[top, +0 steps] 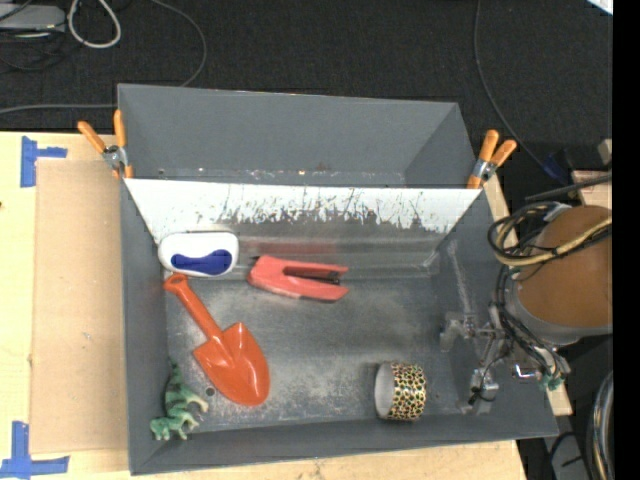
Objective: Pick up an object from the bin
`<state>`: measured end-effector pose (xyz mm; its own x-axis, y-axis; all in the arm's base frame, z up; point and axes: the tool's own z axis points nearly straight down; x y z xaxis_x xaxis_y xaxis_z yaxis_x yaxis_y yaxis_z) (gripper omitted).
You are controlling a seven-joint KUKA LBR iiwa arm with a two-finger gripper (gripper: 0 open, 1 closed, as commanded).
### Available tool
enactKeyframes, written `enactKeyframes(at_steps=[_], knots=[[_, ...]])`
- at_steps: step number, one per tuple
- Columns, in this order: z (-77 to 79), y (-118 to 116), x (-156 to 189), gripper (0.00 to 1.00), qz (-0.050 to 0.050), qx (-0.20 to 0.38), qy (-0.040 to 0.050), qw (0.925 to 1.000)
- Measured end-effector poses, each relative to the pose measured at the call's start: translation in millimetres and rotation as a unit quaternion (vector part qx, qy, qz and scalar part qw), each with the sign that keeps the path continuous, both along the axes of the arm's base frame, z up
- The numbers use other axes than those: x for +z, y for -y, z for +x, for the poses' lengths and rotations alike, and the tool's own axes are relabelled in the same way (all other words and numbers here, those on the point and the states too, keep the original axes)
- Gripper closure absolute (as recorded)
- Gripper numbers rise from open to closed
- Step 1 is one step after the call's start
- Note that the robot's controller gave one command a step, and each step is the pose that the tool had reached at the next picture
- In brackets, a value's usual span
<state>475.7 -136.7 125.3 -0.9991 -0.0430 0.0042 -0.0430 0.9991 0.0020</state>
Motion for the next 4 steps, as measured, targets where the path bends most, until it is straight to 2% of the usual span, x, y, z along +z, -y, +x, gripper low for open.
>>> enactKeyframes(at_steps=[1, 2, 3, 4], knots=[[53.0, -47.4, -35.0, 0.0, 0.0, -0.264, 0.0025, 0.9645], [29.8, -39.4, -51.2, 0.0, -0.001, -0.071, -0.0011, 0.9975], [38.7, -92.9, -55.2, 0.0, 0.0, -0.234, 0.0008, 0.9723], [43.2, -93.1, -55.5, 0.0, -0.001, -0.124, -0.0011, 0.9923]])
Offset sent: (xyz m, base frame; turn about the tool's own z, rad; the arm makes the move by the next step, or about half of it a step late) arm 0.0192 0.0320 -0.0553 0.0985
